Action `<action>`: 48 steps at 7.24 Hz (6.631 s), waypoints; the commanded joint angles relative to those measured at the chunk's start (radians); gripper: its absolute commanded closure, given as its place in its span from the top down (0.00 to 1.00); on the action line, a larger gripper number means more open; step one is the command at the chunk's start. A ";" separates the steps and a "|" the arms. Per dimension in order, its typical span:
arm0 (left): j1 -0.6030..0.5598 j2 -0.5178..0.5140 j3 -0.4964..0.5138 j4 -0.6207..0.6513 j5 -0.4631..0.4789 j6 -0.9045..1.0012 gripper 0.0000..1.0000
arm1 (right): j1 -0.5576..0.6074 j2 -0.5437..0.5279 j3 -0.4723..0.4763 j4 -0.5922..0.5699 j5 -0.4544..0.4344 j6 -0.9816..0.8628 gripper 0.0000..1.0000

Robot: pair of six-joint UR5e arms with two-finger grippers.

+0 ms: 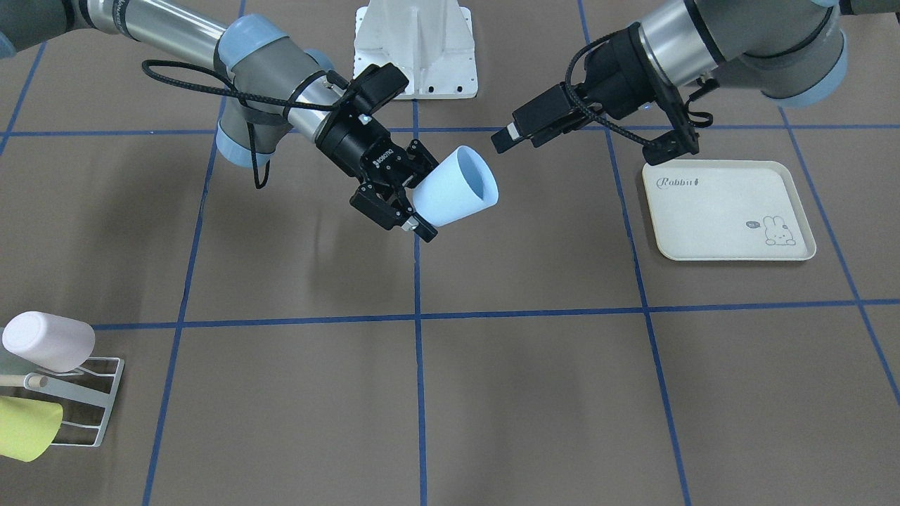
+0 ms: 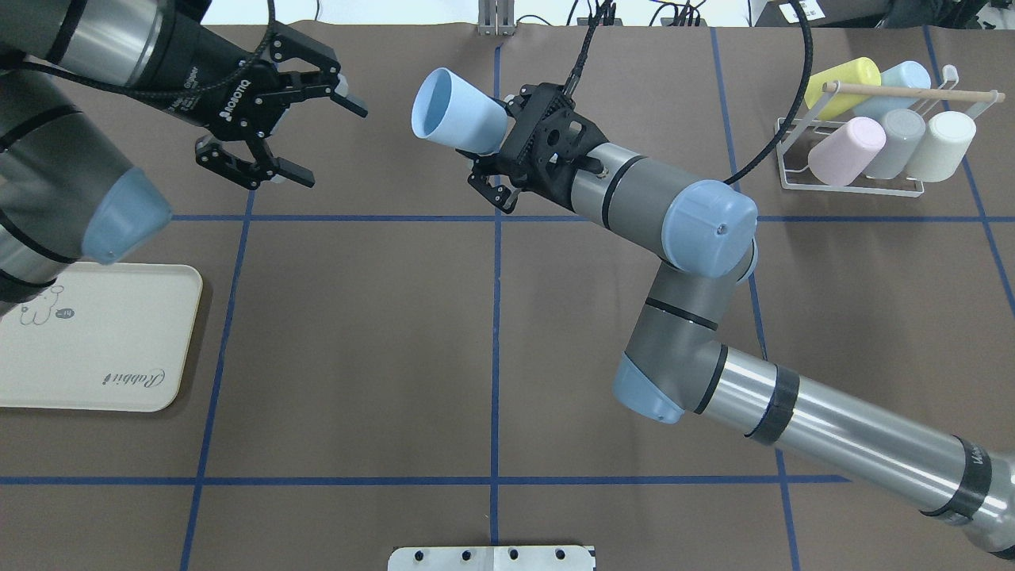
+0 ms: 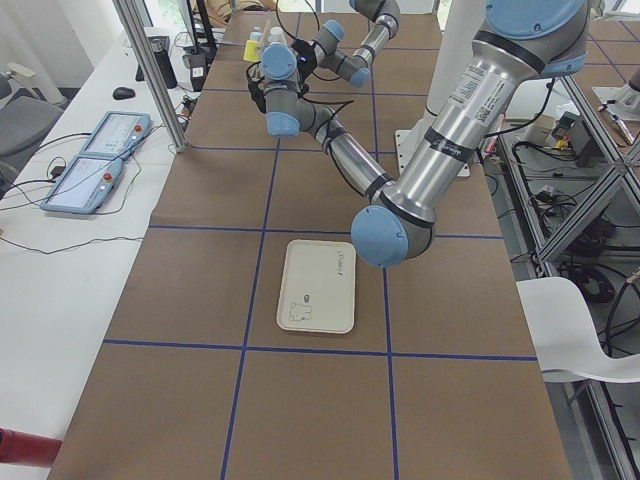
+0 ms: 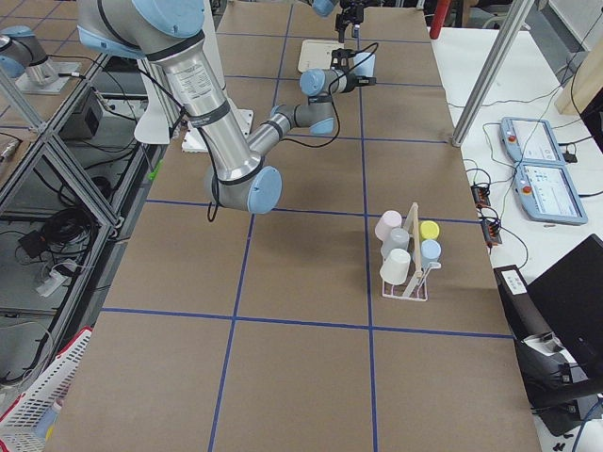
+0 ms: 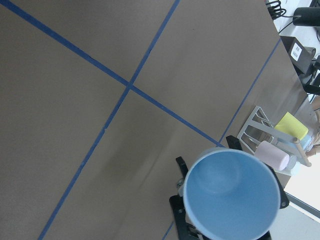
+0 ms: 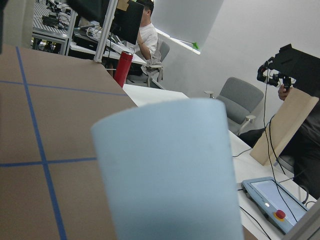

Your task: Transfer IKEA cup to right arm and place on rack

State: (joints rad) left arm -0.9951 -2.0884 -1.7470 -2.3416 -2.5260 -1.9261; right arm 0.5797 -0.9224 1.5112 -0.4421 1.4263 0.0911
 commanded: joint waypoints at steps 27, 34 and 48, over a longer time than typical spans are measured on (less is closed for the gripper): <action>-0.042 0.324 0.001 0.119 0.188 0.814 1.00 | 0.545 -0.342 -0.173 -0.500 -0.343 -1.837 0.09; -0.040 0.324 0.000 0.119 0.188 0.814 1.00 | 0.511 -0.335 -0.175 -0.501 -0.389 -1.826 0.09; -0.039 0.324 0.001 0.117 0.188 0.814 1.00 | 0.477 -0.339 -0.198 -0.501 -0.425 -1.828 0.63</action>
State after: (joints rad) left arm -1.0339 -1.7641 -1.7457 -2.2243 -2.3378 -1.1121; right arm 1.0584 -1.2609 1.3147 -0.9442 1.0018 -1.7360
